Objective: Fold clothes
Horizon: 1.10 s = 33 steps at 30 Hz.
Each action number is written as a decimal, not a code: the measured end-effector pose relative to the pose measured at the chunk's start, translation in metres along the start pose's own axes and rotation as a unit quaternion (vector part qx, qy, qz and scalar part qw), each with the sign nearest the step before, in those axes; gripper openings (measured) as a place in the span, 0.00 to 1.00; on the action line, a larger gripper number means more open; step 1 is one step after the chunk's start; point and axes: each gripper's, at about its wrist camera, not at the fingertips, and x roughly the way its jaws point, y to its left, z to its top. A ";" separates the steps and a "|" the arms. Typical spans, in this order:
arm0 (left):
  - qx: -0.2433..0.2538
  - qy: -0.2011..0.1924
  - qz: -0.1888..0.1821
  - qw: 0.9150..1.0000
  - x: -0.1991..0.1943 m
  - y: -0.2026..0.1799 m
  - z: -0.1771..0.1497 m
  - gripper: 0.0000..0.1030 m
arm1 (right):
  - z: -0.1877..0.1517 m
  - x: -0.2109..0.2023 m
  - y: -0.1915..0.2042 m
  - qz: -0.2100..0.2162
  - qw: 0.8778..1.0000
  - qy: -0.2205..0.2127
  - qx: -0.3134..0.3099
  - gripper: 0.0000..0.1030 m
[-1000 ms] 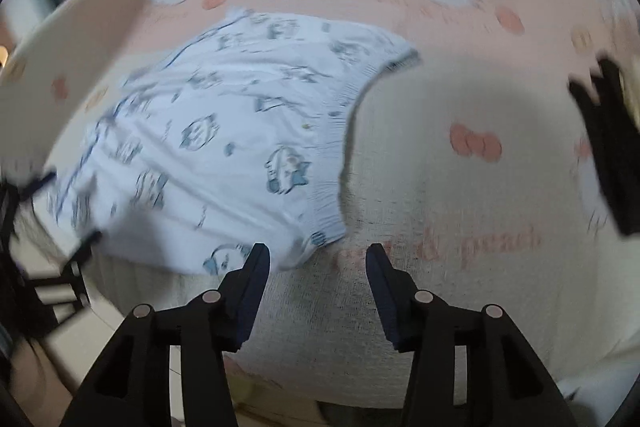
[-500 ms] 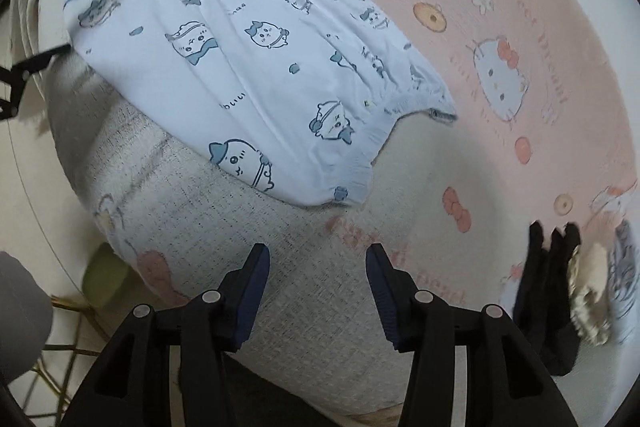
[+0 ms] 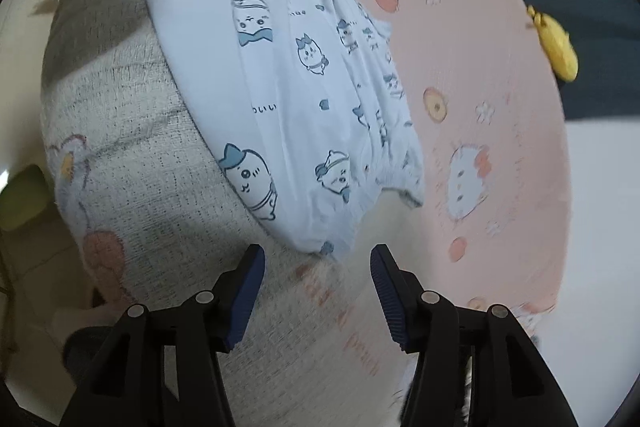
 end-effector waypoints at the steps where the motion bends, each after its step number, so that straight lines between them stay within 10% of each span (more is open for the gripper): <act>1: 0.000 -0.002 0.000 1.000 0.000 0.000 0.000 0.74 | 0.001 0.001 0.003 -0.007 1.000 -0.003 -0.008 0.54; 21: -0.028 -0.064 0.011 0.998 0.004 -0.004 0.011 0.69 | 0.029 0.015 0.017 -0.069 0.995 -0.068 -0.036 0.54; 27: -0.067 -0.046 -0.015 0.997 0.002 -0.006 0.013 0.43 | 0.035 0.018 0.020 -0.073 0.995 -0.068 -0.018 0.54; 30: -0.027 -0.043 0.001 0.999 0.000 -0.030 0.018 0.03 | 0.034 0.015 0.021 -0.068 0.996 -0.065 -0.003 0.52; 33: -0.031 -0.038 0.005 0.999 -0.002 -0.039 0.021 0.00 | 0.035 0.012 0.027 -0.063 0.996 -0.061 -0.001 0.39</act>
